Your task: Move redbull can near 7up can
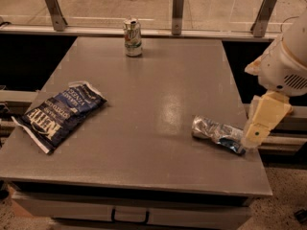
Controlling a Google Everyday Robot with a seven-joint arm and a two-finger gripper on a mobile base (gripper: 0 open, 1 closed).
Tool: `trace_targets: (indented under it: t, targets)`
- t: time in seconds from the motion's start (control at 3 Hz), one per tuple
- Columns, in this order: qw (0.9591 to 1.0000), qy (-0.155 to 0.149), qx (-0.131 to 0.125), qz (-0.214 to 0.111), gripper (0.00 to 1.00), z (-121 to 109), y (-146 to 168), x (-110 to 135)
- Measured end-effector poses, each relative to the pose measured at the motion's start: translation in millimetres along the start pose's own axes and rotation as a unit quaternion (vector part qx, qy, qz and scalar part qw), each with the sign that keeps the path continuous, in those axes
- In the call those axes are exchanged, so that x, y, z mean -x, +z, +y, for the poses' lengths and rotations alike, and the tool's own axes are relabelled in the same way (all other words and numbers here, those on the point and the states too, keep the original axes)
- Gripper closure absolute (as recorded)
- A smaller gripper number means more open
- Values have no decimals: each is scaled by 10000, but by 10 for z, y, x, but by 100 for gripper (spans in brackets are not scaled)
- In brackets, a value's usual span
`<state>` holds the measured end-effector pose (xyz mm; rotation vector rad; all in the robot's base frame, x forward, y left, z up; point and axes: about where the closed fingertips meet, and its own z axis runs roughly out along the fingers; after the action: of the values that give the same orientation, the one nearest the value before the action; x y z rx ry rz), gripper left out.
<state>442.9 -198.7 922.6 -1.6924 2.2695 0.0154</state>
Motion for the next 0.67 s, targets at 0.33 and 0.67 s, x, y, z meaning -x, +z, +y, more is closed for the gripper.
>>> trace_targets:
  t: [0.33, 0.67]
  targets:
    - [9998, 126, 133, -10, 0, 122, 259, 6]
    - [9996, 171, 203, -109, 0, 194, 531, 7]
